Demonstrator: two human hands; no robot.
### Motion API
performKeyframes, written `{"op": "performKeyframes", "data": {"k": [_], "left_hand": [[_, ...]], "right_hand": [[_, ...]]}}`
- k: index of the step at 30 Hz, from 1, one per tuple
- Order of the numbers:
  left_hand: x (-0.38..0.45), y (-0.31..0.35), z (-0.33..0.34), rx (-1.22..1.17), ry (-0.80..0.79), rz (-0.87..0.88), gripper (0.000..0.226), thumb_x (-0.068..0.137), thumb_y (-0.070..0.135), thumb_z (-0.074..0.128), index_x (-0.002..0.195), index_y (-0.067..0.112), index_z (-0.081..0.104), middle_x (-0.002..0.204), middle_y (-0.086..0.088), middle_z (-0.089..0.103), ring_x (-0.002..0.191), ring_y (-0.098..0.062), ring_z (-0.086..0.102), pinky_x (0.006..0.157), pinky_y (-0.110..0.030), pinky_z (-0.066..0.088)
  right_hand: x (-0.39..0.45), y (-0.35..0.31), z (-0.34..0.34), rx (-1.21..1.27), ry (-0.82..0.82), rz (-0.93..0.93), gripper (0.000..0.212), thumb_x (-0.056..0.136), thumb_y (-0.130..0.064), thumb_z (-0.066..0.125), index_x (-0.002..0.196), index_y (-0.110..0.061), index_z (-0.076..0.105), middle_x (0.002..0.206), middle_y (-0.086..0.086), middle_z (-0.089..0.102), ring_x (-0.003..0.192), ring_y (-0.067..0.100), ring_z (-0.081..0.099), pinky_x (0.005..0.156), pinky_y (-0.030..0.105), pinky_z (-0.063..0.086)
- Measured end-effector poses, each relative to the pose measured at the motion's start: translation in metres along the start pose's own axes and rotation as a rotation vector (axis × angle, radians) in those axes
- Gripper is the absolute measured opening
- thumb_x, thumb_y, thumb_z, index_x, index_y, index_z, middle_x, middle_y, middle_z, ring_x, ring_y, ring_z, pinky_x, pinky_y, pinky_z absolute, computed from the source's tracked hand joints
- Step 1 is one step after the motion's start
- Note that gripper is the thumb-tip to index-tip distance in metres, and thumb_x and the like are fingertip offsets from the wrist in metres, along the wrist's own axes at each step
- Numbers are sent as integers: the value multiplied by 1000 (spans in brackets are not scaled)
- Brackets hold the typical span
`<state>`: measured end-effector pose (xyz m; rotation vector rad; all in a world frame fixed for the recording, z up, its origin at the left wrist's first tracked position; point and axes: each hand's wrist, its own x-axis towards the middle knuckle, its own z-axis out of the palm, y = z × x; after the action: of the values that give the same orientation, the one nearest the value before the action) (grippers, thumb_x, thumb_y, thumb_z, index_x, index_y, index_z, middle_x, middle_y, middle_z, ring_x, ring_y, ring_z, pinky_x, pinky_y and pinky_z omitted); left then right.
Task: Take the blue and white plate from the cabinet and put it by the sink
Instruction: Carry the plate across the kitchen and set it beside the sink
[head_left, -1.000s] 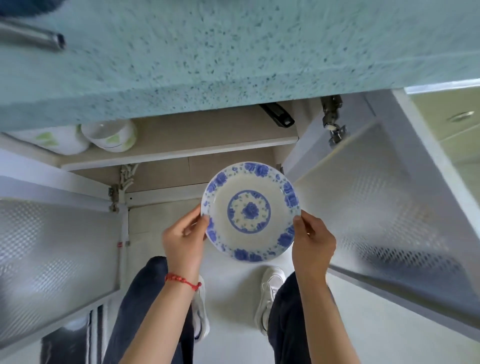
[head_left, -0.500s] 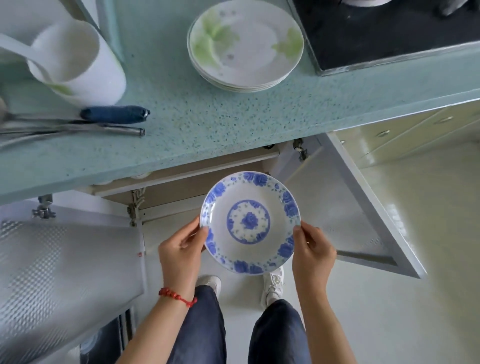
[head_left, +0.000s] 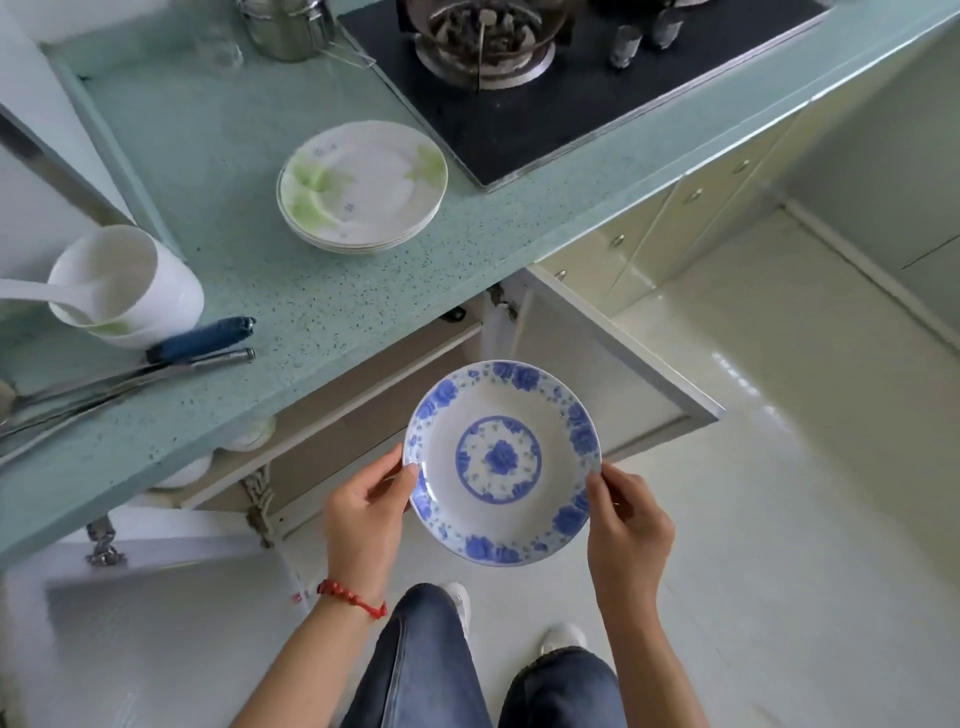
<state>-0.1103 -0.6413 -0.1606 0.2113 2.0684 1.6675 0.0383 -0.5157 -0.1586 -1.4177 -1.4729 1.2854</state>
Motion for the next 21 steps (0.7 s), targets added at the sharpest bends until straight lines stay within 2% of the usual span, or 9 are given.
{"op": "performKeyframes", "data": {"k": [4, 7, 13, 17, 19, 21], "left_hand": [[-27, 13, 28, 37, -102, 48, 35, 78, 10, 66, 81, 44, 68, 75, 33, 68, 78, 6, 66, 63, -6, 49], [-54, 18, 57, 38, -192, 75, 35, 77, 7, 66, 82, 41, 69, 77, 30, 70, 79, 3, 67, 64, -9, 52], [-124, 19, 127, 60, -366, 92, 33, 76, 3, 66, 82, 36, 71, 77, 25, 72, 78, -1, 68, 66, -14, 54], [-179, 14, 173, 78, -480, 60, 25, 76, 1, 65, 95, 18, 71, 89, 1, 74, 79, -10, 69, 71, -25, 58], [-204, 10, 196, 79, -532, 53, 24, 77, 0, 65, 98, 11, 69, 91, -5, 72, 74, -7, 69, 69, -24, 58], [-225, 9, 218, 90, -581, 39, 24, 77, -1, 65, 98, 8, 68, 92, -6, 71, 70, -4, 67, 64, -21, 58]], "right_hand": [[-10, -1, -49, 13, 96, -14, 17, 82, -3, 61, 81, -19, 66, 73, -4, 64, 65, 4, 60, 52, 6, 45], [-18, 4, -95, 19, 187, -15, 13, 81, -2, 61, 84, -14, 68, 73, -6, 63, 66, 8, 60, 53, 6, 45], [-40, 26, -201, 54, 353, 29, 15, 82, -4, 61, 86, -17, 67, 76, -6, 64, 68, -3, 60, 55, 6, 45], [-62, 41, -273, 54, 478, 70, 18, 82, -4, 61, 84, -21, 66, 78, -5, 65, 70, -1, 60, 57, 8, 47], [-69, 47, -305, 43, 548, 83, 20, 82, -5, 61, 83, -24, 66, 78, -6, 65, 71, 2, 61, 59, 11, 49], [-73, 53, -332, 39, 609, 115, 19, 82, -5, 60, 82, -22, 67, 79, -5, 65, 73, 8, 62, 63, 21, 52]]}}
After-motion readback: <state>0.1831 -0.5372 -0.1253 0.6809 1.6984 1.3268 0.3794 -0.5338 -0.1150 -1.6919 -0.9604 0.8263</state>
